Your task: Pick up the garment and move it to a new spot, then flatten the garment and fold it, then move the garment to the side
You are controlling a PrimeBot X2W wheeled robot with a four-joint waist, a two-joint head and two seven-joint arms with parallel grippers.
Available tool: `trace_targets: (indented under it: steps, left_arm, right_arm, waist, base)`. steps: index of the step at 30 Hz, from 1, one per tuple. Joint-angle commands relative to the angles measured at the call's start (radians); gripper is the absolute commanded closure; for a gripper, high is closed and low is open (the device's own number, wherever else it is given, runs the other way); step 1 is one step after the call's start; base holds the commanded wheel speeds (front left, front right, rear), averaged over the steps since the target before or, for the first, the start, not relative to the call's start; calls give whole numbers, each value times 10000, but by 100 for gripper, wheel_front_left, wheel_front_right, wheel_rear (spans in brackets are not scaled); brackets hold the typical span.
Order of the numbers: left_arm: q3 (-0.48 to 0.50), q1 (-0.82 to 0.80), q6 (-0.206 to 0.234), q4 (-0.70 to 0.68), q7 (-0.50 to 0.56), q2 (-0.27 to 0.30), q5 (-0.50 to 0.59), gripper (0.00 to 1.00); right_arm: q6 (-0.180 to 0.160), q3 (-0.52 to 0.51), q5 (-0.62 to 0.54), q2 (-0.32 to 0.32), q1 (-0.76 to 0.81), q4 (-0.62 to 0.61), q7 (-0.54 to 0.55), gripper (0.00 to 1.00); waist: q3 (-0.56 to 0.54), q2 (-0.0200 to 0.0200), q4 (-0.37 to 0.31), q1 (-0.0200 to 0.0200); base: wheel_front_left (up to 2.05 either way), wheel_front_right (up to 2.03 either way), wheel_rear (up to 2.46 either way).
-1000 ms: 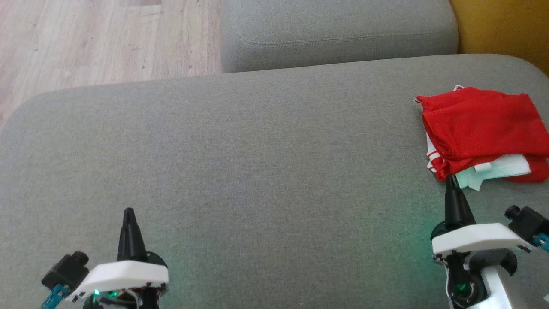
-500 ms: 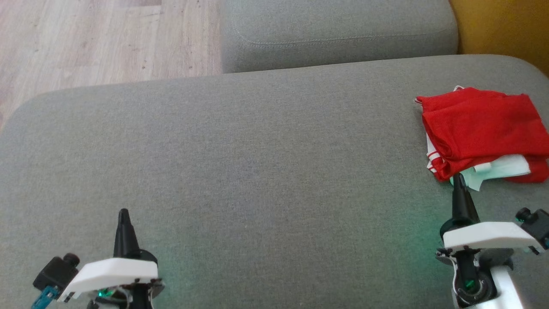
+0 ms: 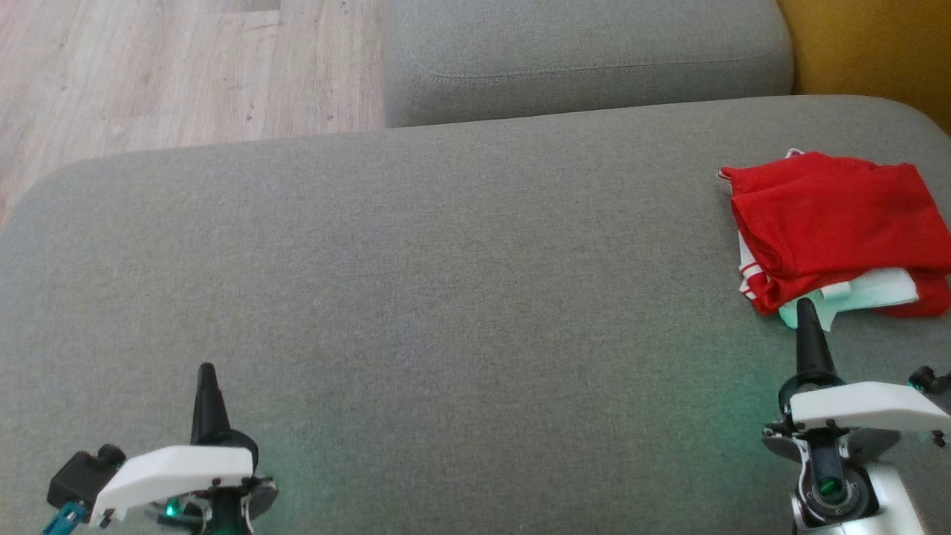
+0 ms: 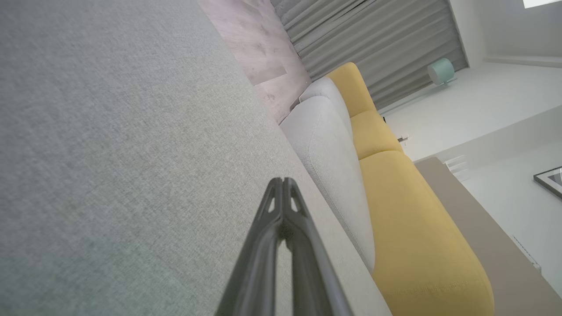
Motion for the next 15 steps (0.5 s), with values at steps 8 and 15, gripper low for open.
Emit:
trace_targets:
  steps: [8,15]
  left_arm:
    - [489,-553,-217,-248,321,62,-979,100]
    - [646,-585,-311,-223,529,64,-1652,100]
  right_arm:
    - [-5,-59,1194,-17,-170,-525,288,100]
    - [-5,-166,2006,-14,-142,-621,491,100]
  waist:
    - [-9,0,2,0]
    - [-16,0,3,0]
  base:
    - [0,0,0]
    - [0,0,0]
